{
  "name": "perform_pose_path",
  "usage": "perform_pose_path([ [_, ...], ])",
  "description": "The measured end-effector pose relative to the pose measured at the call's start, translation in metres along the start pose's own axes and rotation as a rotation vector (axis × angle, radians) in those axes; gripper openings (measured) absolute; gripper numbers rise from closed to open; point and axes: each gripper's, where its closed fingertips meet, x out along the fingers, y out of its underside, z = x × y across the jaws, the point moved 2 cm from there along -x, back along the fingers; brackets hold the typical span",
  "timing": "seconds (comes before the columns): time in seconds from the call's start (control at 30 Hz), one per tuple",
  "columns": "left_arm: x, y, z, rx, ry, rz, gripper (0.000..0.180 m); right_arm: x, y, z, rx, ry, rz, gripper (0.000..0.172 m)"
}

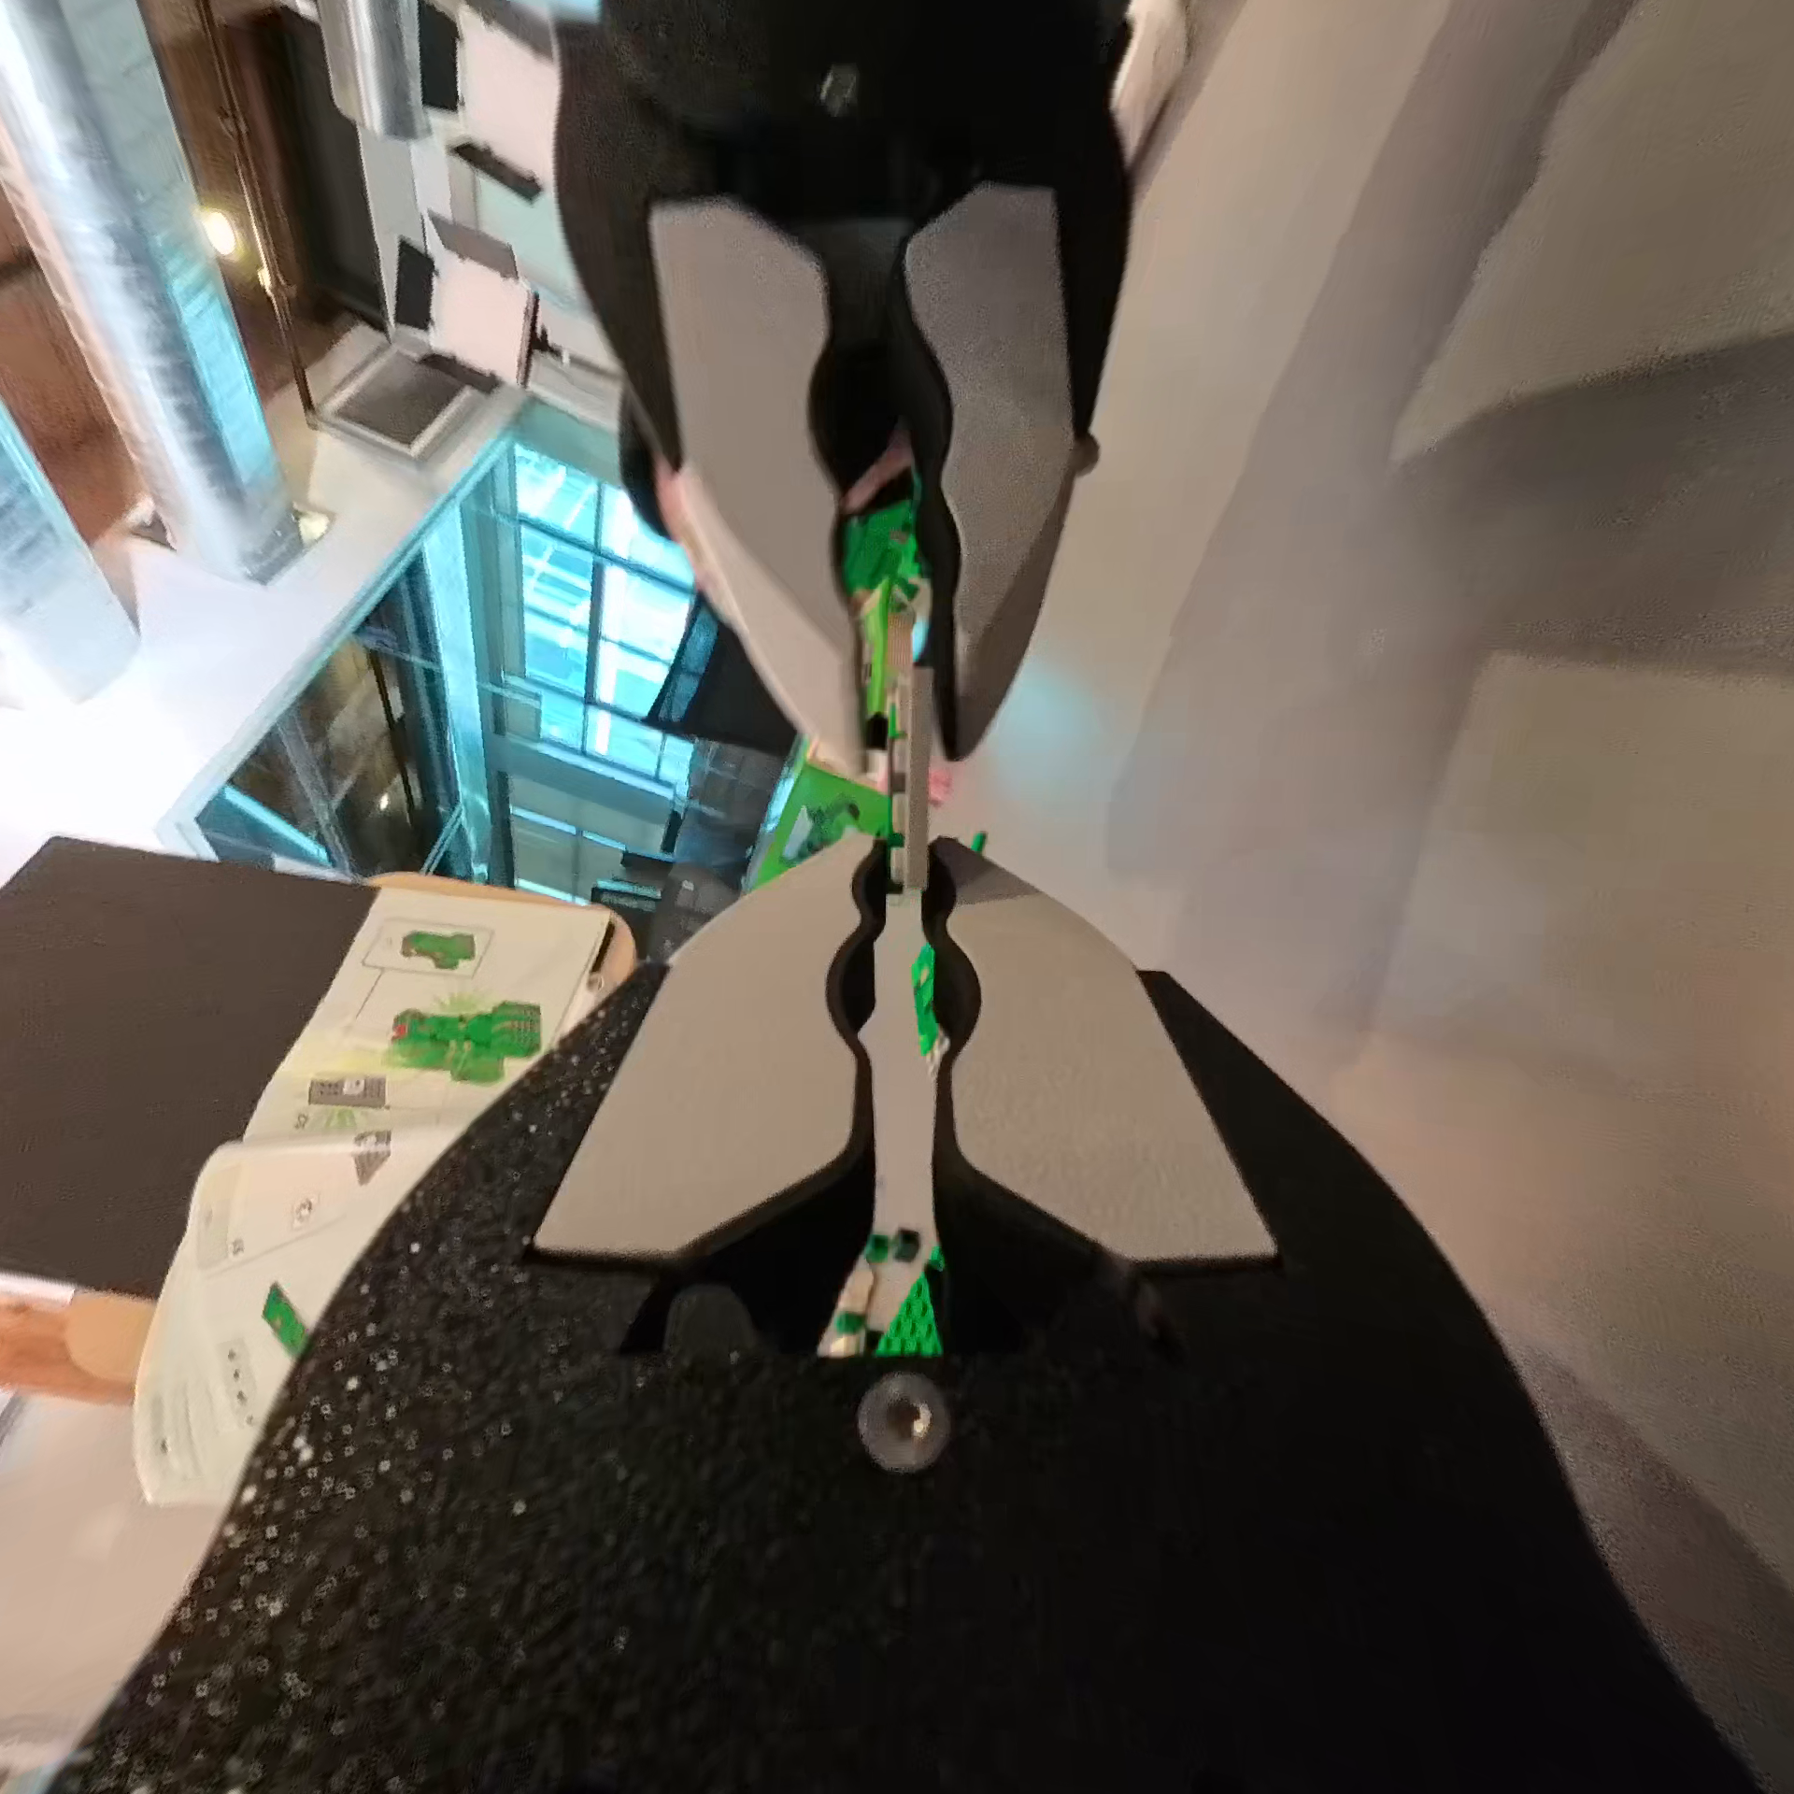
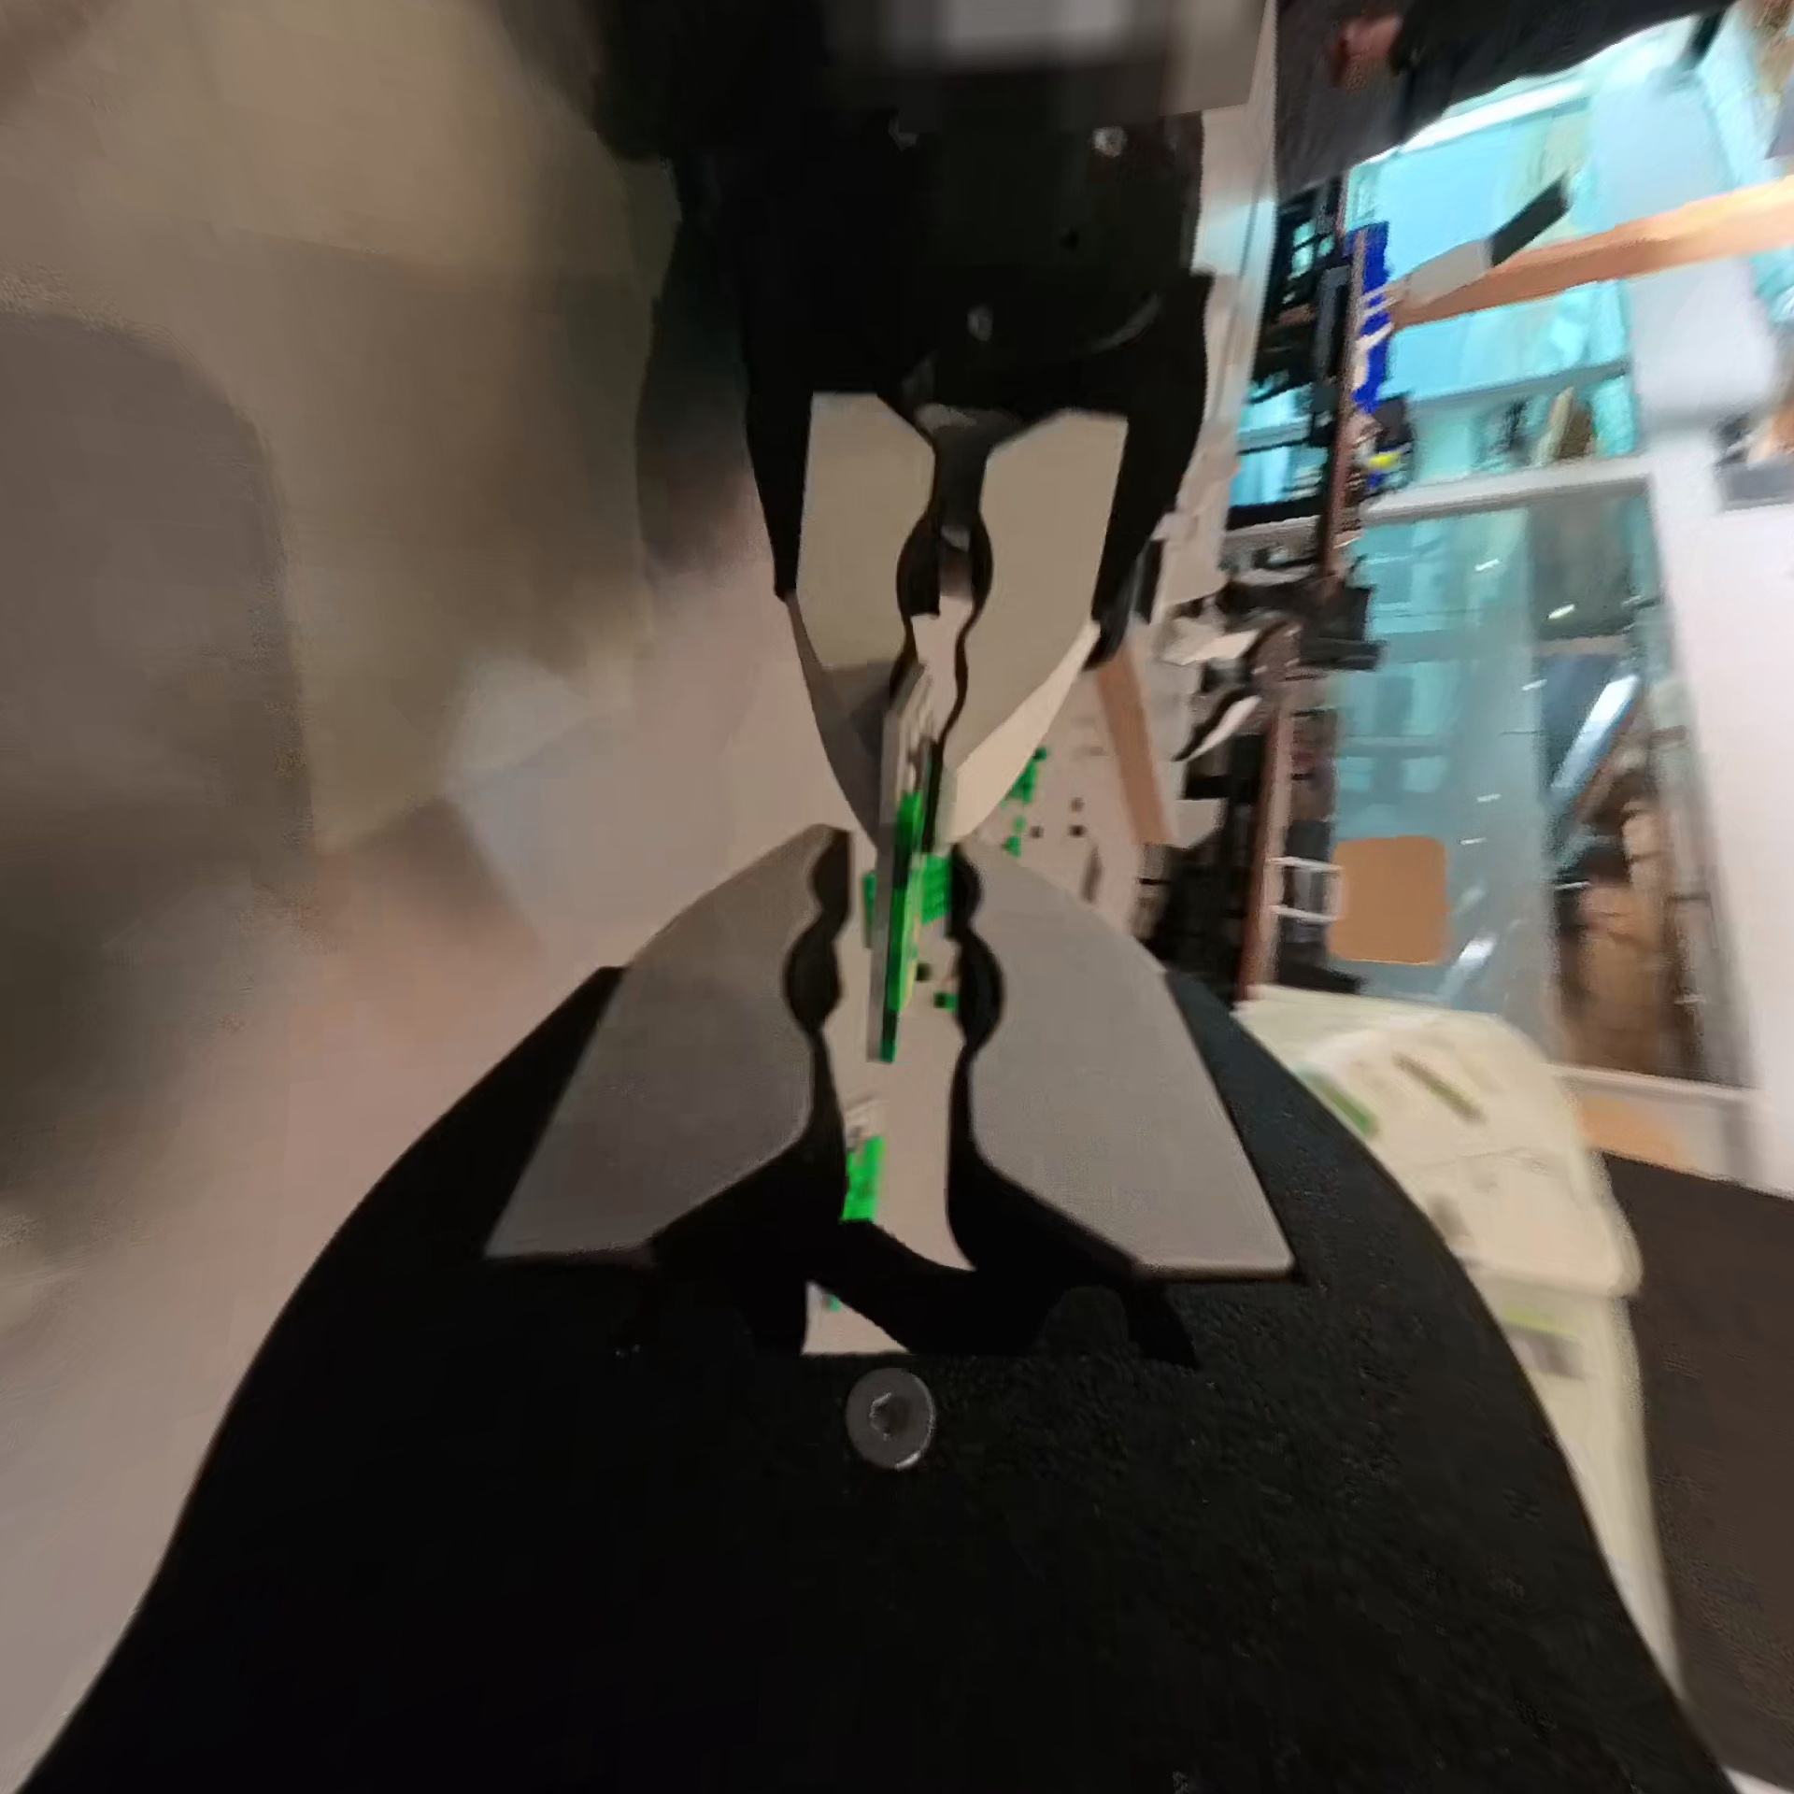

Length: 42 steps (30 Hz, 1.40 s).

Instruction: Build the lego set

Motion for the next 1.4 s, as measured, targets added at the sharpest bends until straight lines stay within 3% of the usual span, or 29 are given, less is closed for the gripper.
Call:
perform_pose_path([
  [0.1,-0.001,-0.007,-0.007,0.052,0.038,-0.037,0.005,-0.005,0.01,0.0,0.281,-0.187,-0.039,0.056],
  [0.2,0.0,-0.018,-0.016,0.071,0.084,-0.095,0.005,-0.005,0.008,0.006,0.406,-0.428,-0.061,0.063],
  [0.3,0.0,-0.024,-0.021,0.085,0.105,-0.132,0.005,-0.001,0.008,0.018,0.393,-0.612,-0.026,0.063],
  [0.37,0.001,-0.027,-0.021,0.083,0.101,-0.142,0.006,0.001,0.009,0.025,0.388,-0.709,-0.006,0.041],
  [0.5,0.003,-0.021,-0.023,0.062,0.114,-0.118,0.013,0.007,0.016,0.028,0.465,-0.769,0.001,0.034],
  [0.57,0.004,-0.014,-0.015,-0.004,0.087,-0.086,0.033,0.011,0.032,0.028,0.487,-0.73,0.05,0.034],
  [0.73,-0.008,0.023,0.025,-0.128,-0.117,0.04,0.041,0.021,0.129,0.017,0.466,-0.486,0.503,0.034],
  [0.83,-0.013,0.052,0.039,-0.232,-0.202,0.157,0.04,0.024,0.152,0.027,0.439,-0.503,0.574,0.034],
  [0.93,-0.014,0.072,0.041,-0.346,-0.215,0.232,0.043,0.027,0.153,0.024,0.46,-0.515,0.543,0.034],
  [1.13,-0.025,0.097,0.05,-0.572,-0.269,0.293,0.047,0.02,0.153,0.019,0.47,-0.507,0.553,0.054],
  [1.27,-0.033,0.102,0.06,-0.582,-0.326,0.298,0.044,0.006,0.142,-0.009,0.793,-0.267,0.398,0.05],
  [1.4,-0.035,0.109,0.059,-0.613,-0.33,0.32,0.043,0.012,0.137,-0.042,1.114,0.132,0.11,0.046],
])
